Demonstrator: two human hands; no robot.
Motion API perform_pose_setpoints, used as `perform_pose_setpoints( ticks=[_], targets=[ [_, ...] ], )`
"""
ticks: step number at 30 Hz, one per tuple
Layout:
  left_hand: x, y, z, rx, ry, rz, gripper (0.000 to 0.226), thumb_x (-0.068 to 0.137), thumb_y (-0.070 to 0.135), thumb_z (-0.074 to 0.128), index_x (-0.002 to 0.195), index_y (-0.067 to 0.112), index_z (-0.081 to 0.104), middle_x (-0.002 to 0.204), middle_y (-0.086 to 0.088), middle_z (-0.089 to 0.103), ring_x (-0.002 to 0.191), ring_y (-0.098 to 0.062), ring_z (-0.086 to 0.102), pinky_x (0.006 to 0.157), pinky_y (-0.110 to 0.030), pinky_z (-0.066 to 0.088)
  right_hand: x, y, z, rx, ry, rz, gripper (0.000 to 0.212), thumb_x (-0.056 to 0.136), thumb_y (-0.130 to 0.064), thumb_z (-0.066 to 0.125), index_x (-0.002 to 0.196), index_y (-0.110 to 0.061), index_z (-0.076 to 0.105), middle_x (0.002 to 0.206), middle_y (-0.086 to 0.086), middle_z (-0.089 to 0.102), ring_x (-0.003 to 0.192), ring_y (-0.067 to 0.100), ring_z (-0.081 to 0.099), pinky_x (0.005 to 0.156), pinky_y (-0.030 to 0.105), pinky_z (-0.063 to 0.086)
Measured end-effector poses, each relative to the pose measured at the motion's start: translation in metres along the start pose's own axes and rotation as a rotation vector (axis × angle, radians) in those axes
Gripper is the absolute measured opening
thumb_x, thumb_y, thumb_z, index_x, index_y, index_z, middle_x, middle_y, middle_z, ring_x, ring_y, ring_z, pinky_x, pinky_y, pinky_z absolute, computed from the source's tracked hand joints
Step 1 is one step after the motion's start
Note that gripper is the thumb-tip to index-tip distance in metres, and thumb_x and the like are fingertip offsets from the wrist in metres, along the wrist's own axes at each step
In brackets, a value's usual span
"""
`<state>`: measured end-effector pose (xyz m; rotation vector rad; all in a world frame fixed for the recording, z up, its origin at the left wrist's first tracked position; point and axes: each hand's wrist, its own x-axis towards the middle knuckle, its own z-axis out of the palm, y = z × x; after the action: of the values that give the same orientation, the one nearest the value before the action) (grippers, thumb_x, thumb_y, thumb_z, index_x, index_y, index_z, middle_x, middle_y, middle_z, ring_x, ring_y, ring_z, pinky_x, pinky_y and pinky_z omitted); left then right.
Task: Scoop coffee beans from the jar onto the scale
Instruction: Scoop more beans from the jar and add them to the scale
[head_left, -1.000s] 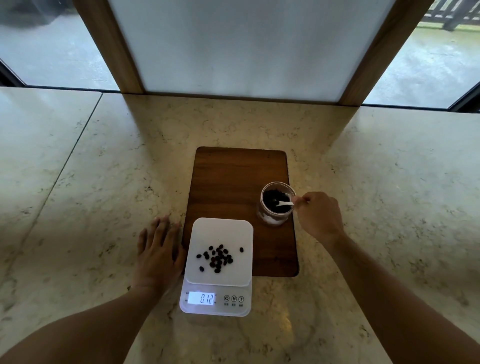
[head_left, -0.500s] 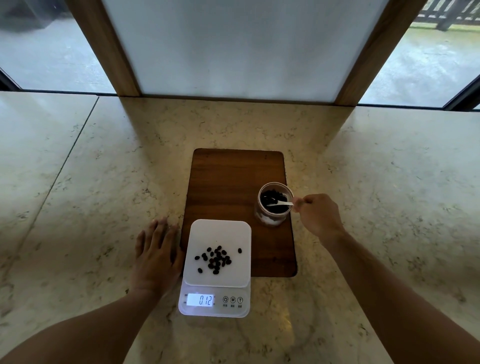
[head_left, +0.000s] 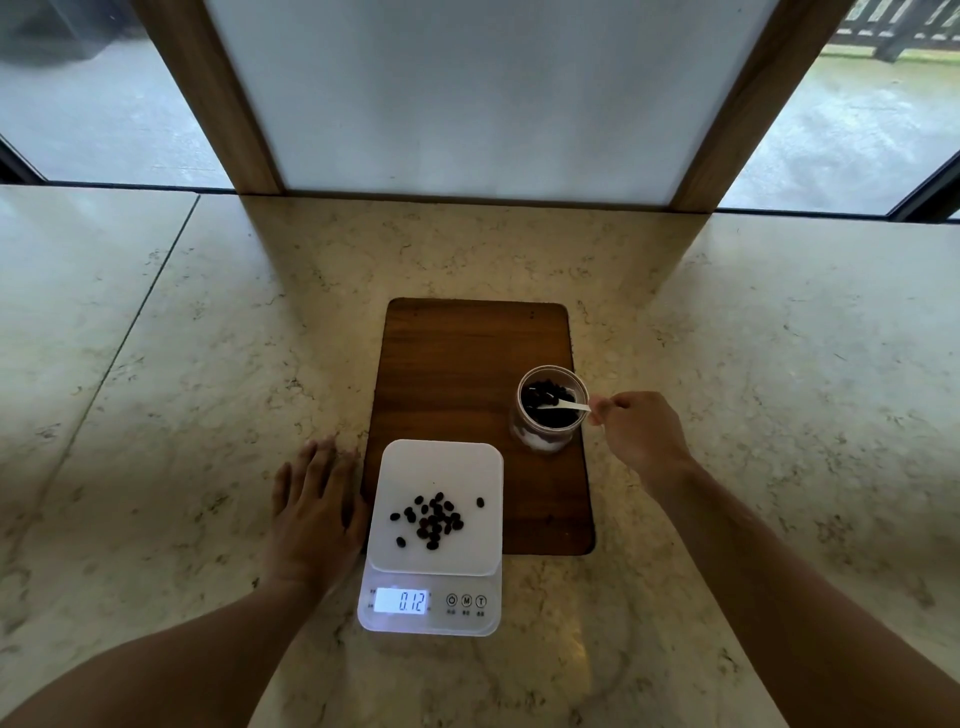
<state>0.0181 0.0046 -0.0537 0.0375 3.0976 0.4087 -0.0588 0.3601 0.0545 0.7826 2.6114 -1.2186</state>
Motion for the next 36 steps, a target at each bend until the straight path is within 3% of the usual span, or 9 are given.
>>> perform_pose_setpoints(
  ticks=[27,32,36],
  targets=[
    [0.000,0.000,0.000,0.003,0.008,0.008,0.062,0.093,0.045,0.027,0.148,0.017,0.038,0.160,-0.012,0.028,0.151,-0.025,0.010,0.122,-0.049,0.007,-0.008,0.003,-0.014,0.120,-0.010,-0.017,0.035,0.093,-0.034,0.060,0.066,-0.018,0.073,0.046,-0.003,0.052,0.041,0.013,0.043,0.046,0.030,0.037],
    [0.000,0.001,-0.001,0.008,0.000,-0.002,0.064,0.093,0.046,0.025,0.149,0.017,0.036,0.161,-0.012,0.026,0.152,-0.025,0.009,0.122,-0.050,0.007,-0.014,0.000,-0.014,0.131,-0.076,-0.070,0.036,0.094,-0.038,0.058,0.067,-0.019,0.073,0.041,-0.006,0.046,0.043,0.016,0.038,0.048,0.032,0.034],
    [0.001,0.002,-0.001,0.004,-0.003,-0.002,0.064,0.093,0.047,0.024,0.148,0.017,0.036,0.161,-0.012,0.026,0.152,-0.025,0.008,0.122,-0.049,0.006,-0.023,-0.002,-0.010,0.110,-0.145,-0.112,0.037,0.095,-0.039,0.056,0.068,-0.020,0.072,0.035,-0.010,0.042,0.034,0.007,0.034,0.049,0.028,0.033]
  ],
)
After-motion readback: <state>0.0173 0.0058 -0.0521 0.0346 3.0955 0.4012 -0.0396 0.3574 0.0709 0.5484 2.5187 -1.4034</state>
